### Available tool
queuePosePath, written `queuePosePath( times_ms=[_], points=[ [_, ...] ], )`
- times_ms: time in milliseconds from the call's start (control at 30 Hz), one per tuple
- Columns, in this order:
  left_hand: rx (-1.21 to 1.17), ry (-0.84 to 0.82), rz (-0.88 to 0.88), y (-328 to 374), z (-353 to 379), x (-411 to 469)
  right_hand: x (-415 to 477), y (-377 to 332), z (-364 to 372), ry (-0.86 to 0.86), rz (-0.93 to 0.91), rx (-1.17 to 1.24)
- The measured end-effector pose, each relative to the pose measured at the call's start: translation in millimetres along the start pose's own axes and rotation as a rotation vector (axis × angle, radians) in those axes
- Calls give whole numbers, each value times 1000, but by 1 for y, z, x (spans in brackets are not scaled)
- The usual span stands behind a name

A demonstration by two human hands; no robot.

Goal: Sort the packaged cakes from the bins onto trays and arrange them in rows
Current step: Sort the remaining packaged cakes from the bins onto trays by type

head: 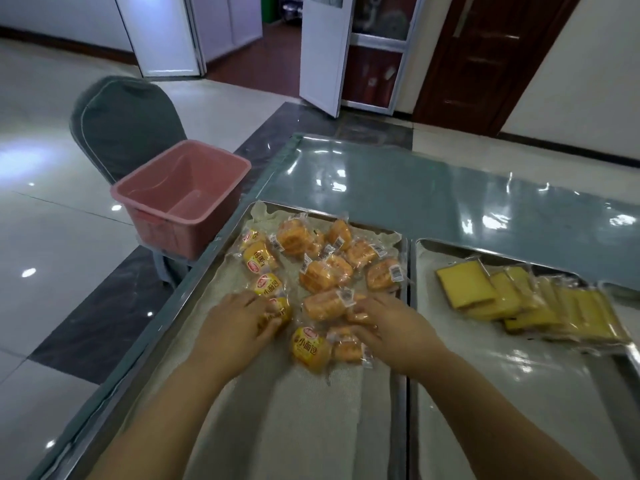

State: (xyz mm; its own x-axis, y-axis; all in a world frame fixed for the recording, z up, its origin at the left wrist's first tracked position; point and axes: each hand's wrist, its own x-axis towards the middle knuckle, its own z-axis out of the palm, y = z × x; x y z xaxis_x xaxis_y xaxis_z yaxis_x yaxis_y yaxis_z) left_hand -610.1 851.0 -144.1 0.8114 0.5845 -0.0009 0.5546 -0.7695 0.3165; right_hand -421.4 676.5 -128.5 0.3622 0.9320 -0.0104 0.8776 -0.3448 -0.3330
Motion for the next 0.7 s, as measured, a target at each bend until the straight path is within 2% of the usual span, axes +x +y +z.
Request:
queuePosePath(
  times_ms=[300, 700],
  points=[
    [14, -153, 136, 112, 28, -69, -141, 55, -37, -242, 270, -38],
    [51, -318, 351, 340, 105, -154, -383, 162, -87, -316, 585, 27]
  ],
)
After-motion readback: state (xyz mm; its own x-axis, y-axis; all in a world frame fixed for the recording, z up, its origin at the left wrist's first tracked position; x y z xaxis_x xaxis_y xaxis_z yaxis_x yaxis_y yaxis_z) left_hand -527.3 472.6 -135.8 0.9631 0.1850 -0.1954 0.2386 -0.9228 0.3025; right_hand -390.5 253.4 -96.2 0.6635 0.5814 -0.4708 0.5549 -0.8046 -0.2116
